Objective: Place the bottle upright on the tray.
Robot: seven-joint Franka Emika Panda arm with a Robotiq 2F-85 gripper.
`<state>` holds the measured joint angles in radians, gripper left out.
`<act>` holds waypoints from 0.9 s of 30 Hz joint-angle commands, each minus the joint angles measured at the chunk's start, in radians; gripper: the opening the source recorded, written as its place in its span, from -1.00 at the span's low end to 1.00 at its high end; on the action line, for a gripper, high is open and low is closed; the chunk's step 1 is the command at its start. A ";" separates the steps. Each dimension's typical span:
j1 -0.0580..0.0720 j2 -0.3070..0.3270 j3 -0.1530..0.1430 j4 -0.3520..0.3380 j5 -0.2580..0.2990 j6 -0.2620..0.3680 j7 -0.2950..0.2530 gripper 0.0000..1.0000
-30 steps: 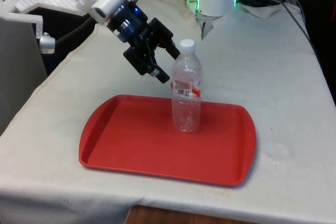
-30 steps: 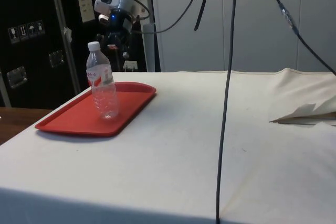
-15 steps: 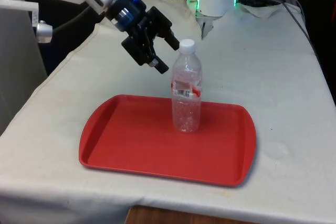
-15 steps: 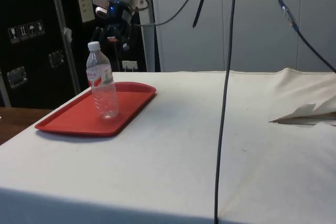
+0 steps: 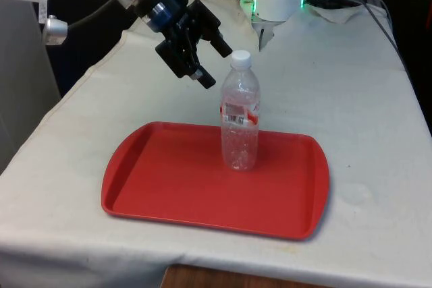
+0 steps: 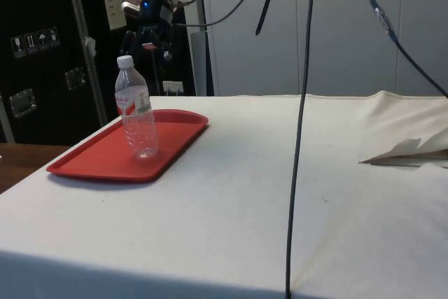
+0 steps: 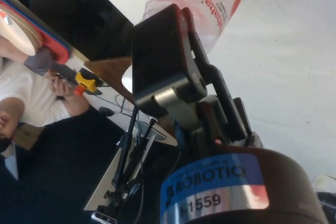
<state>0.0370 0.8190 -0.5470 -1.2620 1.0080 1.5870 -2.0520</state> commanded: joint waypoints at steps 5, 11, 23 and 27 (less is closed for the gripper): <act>0.011 -0.005 -0.010 0.016 -0.035 -0.012 0.034 1.00; 0.016 -0.008 -0.015 0.034 -0.052 -0.025 0.059 1.00; 0.020 -0.007 -0.034 0.088 -0.073 -0.053 0.100 1.00; 0.023 -0.007 -0.040 0.103 -0.080 -0.059 0.105 1.00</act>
<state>0.0550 0.8130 -0.5810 -1.1670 0.9410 1.5340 -1.9550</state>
